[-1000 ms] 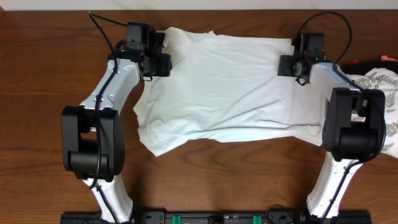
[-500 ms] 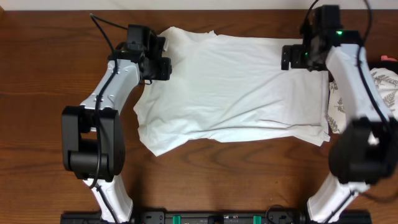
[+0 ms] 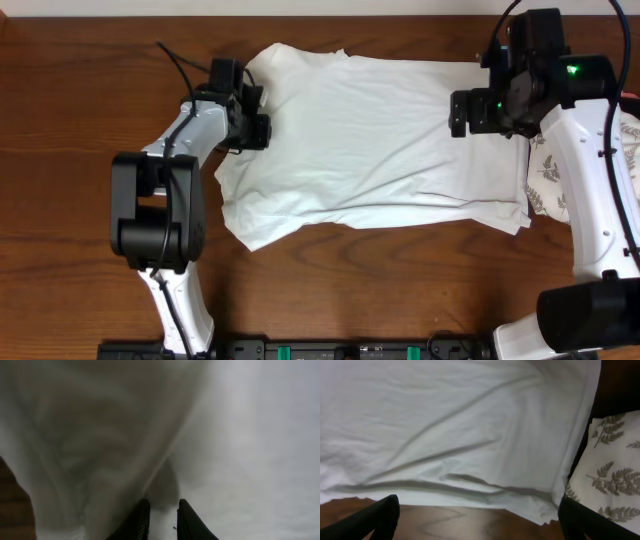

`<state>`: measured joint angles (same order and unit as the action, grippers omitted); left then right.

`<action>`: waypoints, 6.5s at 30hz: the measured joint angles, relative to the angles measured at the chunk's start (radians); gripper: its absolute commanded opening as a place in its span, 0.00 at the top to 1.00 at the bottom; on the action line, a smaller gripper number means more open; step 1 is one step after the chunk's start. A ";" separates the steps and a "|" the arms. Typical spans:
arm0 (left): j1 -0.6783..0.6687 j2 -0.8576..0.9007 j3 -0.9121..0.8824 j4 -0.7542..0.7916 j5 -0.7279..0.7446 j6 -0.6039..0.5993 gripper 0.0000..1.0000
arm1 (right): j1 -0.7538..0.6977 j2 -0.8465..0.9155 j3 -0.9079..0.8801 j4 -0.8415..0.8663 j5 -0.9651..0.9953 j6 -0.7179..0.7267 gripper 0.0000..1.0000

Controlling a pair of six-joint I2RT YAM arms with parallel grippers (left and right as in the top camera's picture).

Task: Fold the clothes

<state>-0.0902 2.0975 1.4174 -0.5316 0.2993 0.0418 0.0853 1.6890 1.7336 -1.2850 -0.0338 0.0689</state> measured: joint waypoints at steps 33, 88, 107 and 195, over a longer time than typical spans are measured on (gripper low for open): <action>0.189 -0.048 -0.005 -0.138 0.133 -0.093 0.56 | -0.058 0.000 0.000 -0.039 -0.017 0.018 0.01; 0.171 -0.725 -0.497 -0.542 0.087 -0.225 0.50 | -0.322 0.001 -0.769 0.464 -0.269 -0.032 0.21; 0.171 -0.725 -0.497 -0.541 0.087 -0.225 0.50 | -0.322 0.001 -0.769 0.569 -0.126 -0.056 0.26; 0.171 -0.725 -0.497 -0.526 0.087 -0.225 0.50 | -0.322 -0.069 -0.913 0.760 -0.116 -0.430 0.64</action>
<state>0.0811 1.3724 0.9207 -1.0576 0.3866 -0.1833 -0.2371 1.6199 0.8204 -0.5251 -0.1493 -0.3614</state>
